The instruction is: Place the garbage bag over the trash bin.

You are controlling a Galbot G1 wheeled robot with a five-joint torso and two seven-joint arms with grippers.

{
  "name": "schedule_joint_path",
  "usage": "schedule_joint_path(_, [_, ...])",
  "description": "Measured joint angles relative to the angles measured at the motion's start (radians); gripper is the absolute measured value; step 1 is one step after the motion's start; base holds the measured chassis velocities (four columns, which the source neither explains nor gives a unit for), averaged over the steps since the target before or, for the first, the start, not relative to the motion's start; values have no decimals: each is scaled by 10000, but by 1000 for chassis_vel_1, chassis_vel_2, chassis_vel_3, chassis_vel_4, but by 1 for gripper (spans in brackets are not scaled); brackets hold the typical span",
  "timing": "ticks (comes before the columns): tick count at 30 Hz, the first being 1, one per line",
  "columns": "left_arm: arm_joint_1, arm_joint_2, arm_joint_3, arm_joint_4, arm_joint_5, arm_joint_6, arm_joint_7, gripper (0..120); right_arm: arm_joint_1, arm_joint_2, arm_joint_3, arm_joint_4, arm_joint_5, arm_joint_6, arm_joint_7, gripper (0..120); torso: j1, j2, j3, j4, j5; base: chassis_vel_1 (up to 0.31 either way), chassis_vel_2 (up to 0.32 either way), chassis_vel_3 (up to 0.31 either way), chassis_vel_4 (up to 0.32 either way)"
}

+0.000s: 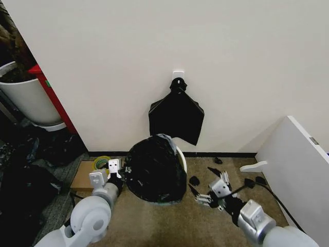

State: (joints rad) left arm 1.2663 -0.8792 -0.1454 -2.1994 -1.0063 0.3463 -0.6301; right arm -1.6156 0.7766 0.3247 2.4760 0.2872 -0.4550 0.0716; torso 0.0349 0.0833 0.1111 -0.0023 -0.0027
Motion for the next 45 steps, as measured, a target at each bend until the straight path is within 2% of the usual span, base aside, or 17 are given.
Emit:
schedule_joint_path(2, [0, 0, 0, 0, 0, 0, 0, 0, 0, 0, 0, 0, 0, 0, 0, 100, 0, 0, 0, 0, 0, 0, 0, 0, 0])
schedule_joint_path(4, [99, -1, 87, -101, 192, -17, 165, 0, 793, 396, -891, -245, 338, 0, 190, 99, 0, 0, 0, 0, 4, 0, 0, 0, 0])
schedule_joint_path(5, [99, -1, 87, -101, 192, -17, 165, 0, 793, 396, -891, -245, 338, 0, 190, 99, 0, 0, 0, 0, 4, 0, 0, 0, 0])
schedule_joint_path(7, [236, -20, 94, -174, 319, -23, 214, 0, 1352, 618, -1441, -447, 391, -87, 275, 94, 0, 0, 0, 1, 1, 0, 0, 0, 0])
schedule_joint_path(8, [313, -28, 82, -221, 393, -28, 233, 0, 1626, 702, -1694, -557, 462, -160, 327, 86, 0, 0, 0, 1, 3, 0, 0, 0, 0])
schedule_joint_path(10, [354, -30, 71, -248, 423, -30, 246, 0, 1733, 722, -1791, -601, 489, -204, 358, 84, 0, 0, 0, 1, 2, 0, 0, 0, 0])
schedule_joint_path(12, [493, -30, 17, -360, 504, -38, 279, 0, 1984, 740, -2011, -769, 551, -313, 430, 76, 0, 0, 0, 1, 2, 0, 0, 0, 0])
schedule_joint_path(14, [527, -30, 2, -386, 522, -40, 285, 0, 2015, 739, -2034, -808, 568, -339, 445, 73, 0, 0, 0, 1, 2, 0, 0, 0, 0])
schedule_joint_path(17, [628, -44, -27, -450, 587, -56, 299, 0, 2033, 731, -2069, -902, 587, -407, 456, 58, 0, 0, 0, 0, 2, 0, 0, 0, 0])
schedule_joint_path(20, [647, -46, -27, -468, 594, -58, 302, 0, 2024, 730, -2069, -912, 579, -423, 471, 52, 0, 0, 0, 0, 2, 0, 0, 0, 0])
schedule_joint_path(22, [661, -51, -26, -480, 620, -62, 304, 0, 1985, 717, -2051, -913, 568, -438, 488, 39, 0, 0, 0, 0, 2, 0, 0, 0, 0])
schedule_joint_path(26, [674, -53, -27, -506, 625, -64, 306, 0, 1935, 657, -1997, -889, 550, -442, 488, 30, 0, 0, 0, 0, 2, 0, 0, 0, 0])
schedule_joint_path(28, [680, -54, -28, -516, 627, -66, 307, 0, 1910, 622, -1974, -875, 540, -450, 488, 19, 0, 0, 0, 0, 2, 0, 0, 0, 0])
schedule_joint_path(30, [686, -55, -33, -523, 627, -66, 307, 0, 1904, 612, -1964, -870, 537, -453, 490, 15, 0, 0, 0, 0, 2, 0, 0, 0, 0])
schedule_joint_path(33, [737, -55, -61, -581, 627, -72, 308, 0, 1904, 596, -1946, -881, 519, -462, 505, 0, 0, 1, 0, 0, 2, 0, 0, 0, 0])
schedule_joint_path(45, [805, -1, -109, -683, 633, -104, 339, 0, 1827, 551, -1807, -830, 380, -466, 536, 0, 0, 0, 0, 1, 3, 0, 0, 0, 0])
